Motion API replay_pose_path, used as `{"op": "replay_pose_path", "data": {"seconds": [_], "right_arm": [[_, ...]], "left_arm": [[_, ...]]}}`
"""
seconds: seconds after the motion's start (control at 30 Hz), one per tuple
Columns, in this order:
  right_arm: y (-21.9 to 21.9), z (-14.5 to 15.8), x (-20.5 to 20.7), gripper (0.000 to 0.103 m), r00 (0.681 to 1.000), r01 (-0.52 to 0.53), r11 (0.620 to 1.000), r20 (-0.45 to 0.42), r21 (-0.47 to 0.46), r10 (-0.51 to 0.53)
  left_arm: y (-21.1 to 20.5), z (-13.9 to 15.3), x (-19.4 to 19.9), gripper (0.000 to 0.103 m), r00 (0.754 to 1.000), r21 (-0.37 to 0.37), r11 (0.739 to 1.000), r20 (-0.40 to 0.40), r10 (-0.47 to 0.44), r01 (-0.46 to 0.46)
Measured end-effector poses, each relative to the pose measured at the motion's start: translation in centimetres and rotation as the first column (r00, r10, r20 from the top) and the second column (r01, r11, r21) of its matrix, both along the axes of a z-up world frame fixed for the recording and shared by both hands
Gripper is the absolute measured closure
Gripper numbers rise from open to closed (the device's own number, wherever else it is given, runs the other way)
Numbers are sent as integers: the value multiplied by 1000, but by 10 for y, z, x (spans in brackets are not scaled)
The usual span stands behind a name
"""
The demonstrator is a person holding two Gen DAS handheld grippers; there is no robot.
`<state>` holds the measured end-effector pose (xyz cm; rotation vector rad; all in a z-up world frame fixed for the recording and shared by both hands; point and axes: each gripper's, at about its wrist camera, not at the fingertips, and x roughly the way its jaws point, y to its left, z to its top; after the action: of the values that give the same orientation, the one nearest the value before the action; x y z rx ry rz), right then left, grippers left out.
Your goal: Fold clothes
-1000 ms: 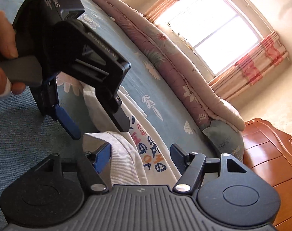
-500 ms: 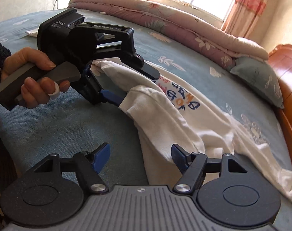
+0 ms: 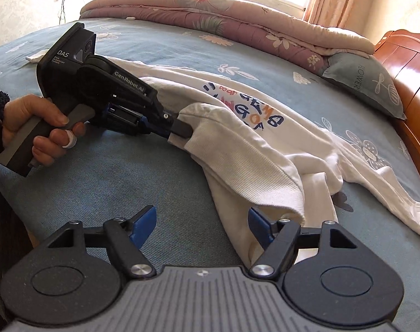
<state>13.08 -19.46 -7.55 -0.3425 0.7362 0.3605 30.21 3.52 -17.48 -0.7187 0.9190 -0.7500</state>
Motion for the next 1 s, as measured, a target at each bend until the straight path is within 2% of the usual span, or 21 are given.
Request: {"op": "replay_pose_path", "data": {"seconds": [0.07, 0.27, 0.43, 0.57, 0.67, 0.73, 0.8, 0.87, 0.9, 1.0], "right_arm": [[-1, 1, 0, 25, 1000, 4, 1000, 1, 5, -4], [-5, 8, -2, 25, 1000, 8, 1000, 17, 16, -9], [-7, 15, -10, 25, 1000, -10, 999, 28, 34, 9], [-8, 18, -15, 25, 1000, -17, 998, 19, 61, 16], [-5, 19, -16, 25, 1000, -19, 998, 12, 66, 18], [-4, 20, -18, 25, 999, -32, 998, 16, 61, 31], [-4, 23, -20, 24, 999, -39, 998, 23, 54, 38], [-5, 25, -21, 21, 999, -38, 998, 28, 55, 36], [-7, 25, -22, 20, 999, -34, 998, 27, 59, 33], [-9, 23, -20, 20, 1000, -21, 997, 12, 75, 20]], "left_arm": [[3, 7, -5, 100, 1000, 1, 1000, -21, 13, -13], [32, 41, -45, 101, 998, -65, 998, 54, 25, -22], [69, 66, -83, 101, 996, -79, 996, 77, 43, -37], [90, 65, -94, 101, 997, 9, 997, 23, 78, -78], [103, 44, -93, 101, 990, 65, 991, -73, 121, -117], [105, 38, -92, 95, 988, 94, 989, -89, 126, -117], [107, 34, -90, 73, 989, 102, 989, -87, 120, -111], [109, 32, -85, 58, 991, 77, 991, -71, 116, -110], [111, 29, -82, 54, 992, 59, 993, -66, 109, -105], [108, 23, -68, 53, 994, 16, 996, -52, 94, -93]]}}
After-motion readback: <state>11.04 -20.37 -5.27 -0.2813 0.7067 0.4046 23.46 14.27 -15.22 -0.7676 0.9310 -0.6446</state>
